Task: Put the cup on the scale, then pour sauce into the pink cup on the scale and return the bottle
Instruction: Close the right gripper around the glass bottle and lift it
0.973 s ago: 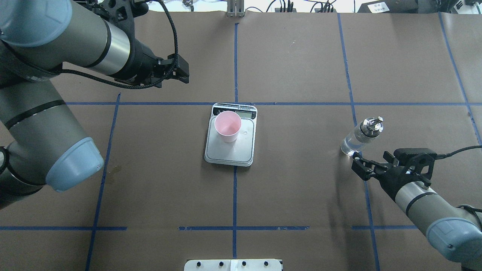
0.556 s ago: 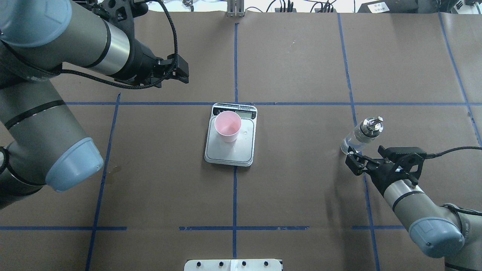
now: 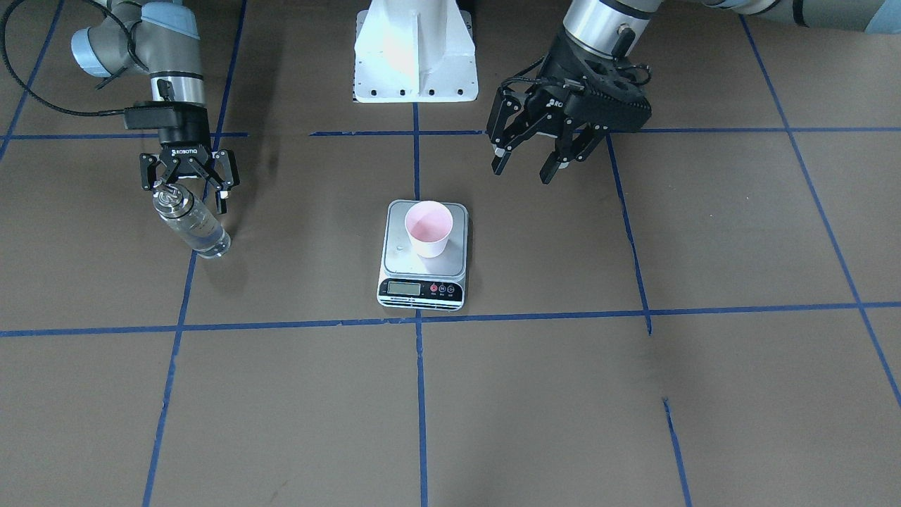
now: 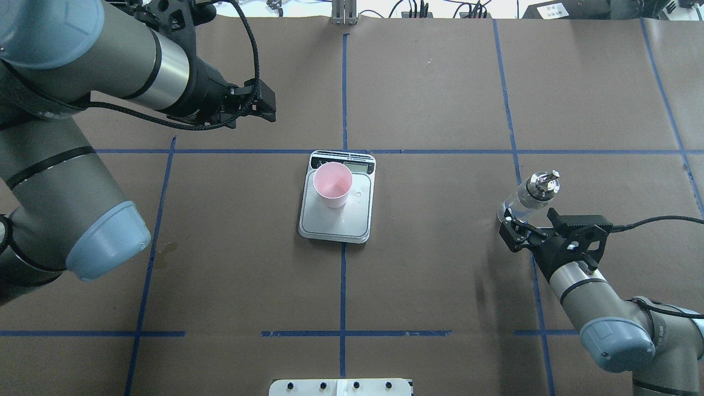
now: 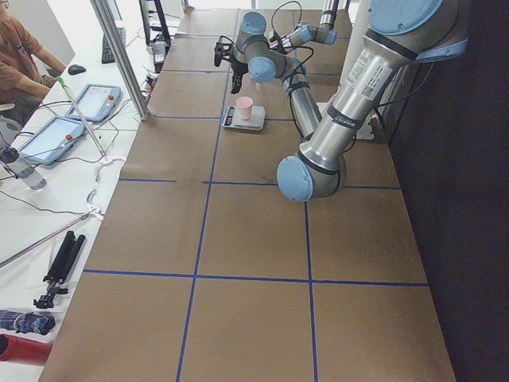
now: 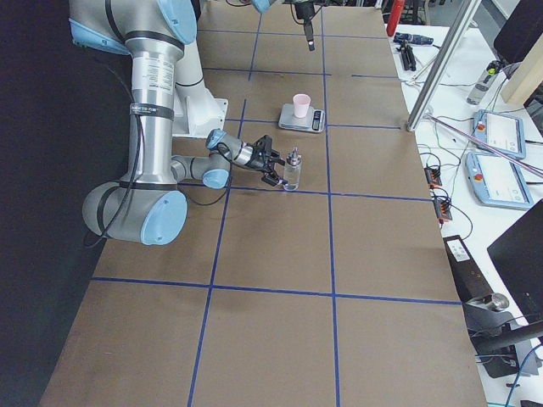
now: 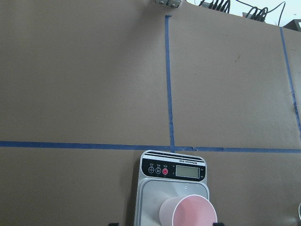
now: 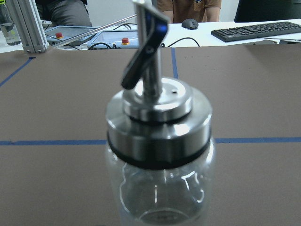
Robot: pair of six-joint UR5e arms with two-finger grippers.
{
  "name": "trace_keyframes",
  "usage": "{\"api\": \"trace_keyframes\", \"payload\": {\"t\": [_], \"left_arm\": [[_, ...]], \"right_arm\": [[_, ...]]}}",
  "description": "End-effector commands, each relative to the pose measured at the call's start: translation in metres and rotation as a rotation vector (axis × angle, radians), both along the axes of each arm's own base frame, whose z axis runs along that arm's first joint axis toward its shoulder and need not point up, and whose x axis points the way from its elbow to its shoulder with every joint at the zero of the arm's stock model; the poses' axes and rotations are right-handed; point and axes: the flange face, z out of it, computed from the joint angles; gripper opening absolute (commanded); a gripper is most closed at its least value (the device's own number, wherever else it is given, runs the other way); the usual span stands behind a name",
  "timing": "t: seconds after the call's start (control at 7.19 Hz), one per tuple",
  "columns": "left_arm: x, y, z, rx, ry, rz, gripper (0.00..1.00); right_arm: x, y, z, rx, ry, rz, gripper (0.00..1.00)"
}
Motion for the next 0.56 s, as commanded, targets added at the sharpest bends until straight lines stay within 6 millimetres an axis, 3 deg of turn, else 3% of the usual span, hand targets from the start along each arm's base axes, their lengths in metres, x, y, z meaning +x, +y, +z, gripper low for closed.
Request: {"api": "trace_keyframes", "payload": {"t": [0.0,0.42], "left_arm": [[0.0001,0.0,0.0008,-0.001,-0.002,0.001,0.73],[0.0001,-0.0001,0.0017,-0.003,-0.003,0.0,0.73]], "right_arm": [[-0.0033,-0.0014,0.0057,0.007,0.013,0.007,0.93],[-0.012,-0.0025,0.0072,0.012,0.023,0.001,0.92]]}}
